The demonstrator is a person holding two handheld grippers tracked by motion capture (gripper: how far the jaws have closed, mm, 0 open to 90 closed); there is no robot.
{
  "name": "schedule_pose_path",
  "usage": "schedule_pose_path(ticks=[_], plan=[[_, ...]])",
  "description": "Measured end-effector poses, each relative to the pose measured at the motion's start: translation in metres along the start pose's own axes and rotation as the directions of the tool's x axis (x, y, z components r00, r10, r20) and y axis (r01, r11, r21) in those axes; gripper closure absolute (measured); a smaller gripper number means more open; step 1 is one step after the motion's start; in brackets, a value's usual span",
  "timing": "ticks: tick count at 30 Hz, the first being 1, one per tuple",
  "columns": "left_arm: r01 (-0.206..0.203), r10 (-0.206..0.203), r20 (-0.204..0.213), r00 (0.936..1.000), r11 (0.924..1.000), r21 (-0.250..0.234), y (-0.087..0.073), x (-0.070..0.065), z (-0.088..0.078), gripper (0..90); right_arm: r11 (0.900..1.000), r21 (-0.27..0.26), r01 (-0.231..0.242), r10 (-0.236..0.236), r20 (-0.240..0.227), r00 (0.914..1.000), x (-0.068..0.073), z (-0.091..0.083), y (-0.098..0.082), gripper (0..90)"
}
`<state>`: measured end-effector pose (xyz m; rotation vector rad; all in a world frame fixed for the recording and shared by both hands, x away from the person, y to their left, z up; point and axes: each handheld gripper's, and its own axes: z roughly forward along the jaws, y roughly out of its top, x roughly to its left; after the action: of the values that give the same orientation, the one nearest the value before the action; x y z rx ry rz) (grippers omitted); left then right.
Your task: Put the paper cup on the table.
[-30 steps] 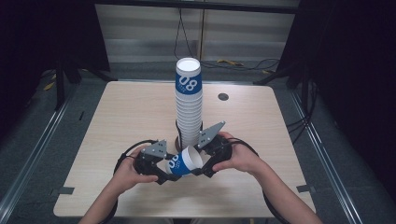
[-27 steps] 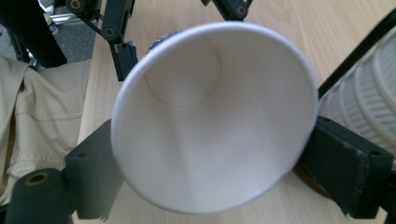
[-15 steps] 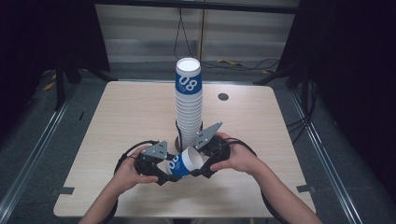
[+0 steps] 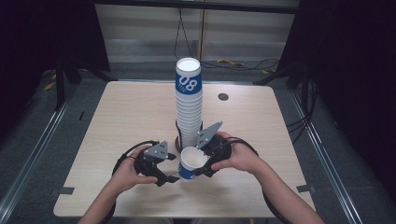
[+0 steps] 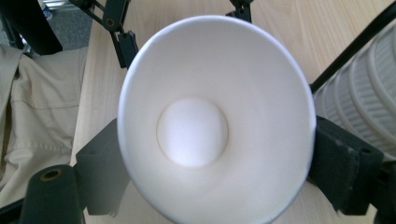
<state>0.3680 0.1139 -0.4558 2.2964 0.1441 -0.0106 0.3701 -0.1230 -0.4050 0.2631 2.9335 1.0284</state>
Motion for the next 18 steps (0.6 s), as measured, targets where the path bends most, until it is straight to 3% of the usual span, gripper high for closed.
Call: schedule_pose_path(ticks=[18], plan=[[-0.002,0.003,-0.024,0.9997,0.9984,0.056,-0.0013,-0.0017,0.0005,18.8,0.999,0.042,0.0,-0.001,0.019,0.9998,-0.0011,-0.0016,-0.0061,17.3]])
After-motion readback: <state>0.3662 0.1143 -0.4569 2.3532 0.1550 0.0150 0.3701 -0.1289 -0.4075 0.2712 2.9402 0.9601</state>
